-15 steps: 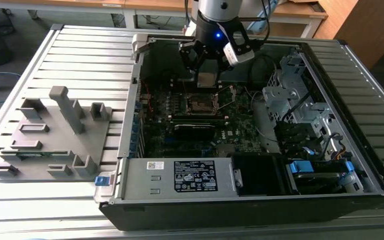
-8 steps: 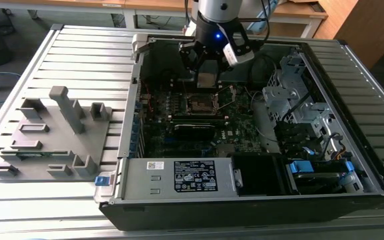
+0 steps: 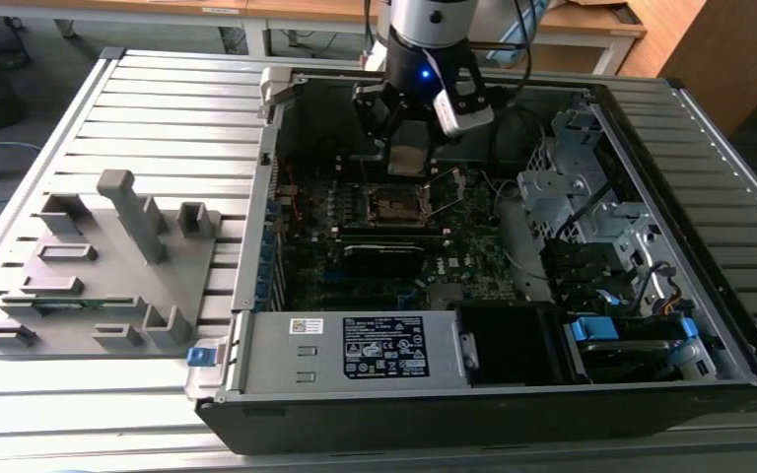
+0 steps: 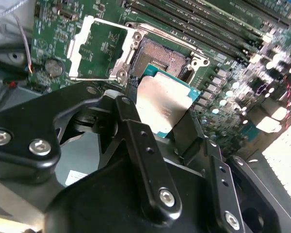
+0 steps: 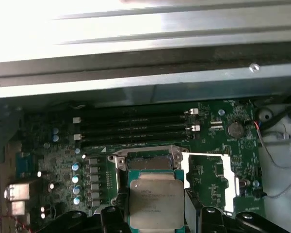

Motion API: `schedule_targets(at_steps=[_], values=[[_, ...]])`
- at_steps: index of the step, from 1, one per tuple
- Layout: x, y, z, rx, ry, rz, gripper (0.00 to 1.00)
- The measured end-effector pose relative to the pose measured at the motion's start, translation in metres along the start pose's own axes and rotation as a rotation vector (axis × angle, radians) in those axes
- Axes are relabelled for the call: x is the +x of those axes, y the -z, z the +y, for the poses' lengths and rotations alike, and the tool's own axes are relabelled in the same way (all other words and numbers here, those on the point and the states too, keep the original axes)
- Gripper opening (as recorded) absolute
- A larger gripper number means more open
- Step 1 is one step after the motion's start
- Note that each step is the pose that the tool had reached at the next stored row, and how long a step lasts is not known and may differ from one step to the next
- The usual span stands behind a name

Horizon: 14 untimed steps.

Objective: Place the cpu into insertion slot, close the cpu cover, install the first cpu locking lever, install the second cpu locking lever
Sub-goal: 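Place the cpu into insertion slot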

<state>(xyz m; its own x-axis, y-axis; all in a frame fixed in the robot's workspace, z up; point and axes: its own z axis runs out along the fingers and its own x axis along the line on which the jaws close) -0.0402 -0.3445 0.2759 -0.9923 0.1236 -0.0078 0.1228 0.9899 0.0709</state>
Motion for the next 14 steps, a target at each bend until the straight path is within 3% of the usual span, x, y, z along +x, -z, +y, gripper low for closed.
schedule_targets(at_steps=[3, 10, 14], values=[[0.0, -0.0007, -0.0001, 0.0006, -0.042, -0.0027, 0.54], [0.0, -0.001, -0.0001, 0.0005, -0.052, -0.0037, 0.54], [0.0, -0.0017, -0.0001, 0.0009, -0.117, -0.0083, 0.54]])
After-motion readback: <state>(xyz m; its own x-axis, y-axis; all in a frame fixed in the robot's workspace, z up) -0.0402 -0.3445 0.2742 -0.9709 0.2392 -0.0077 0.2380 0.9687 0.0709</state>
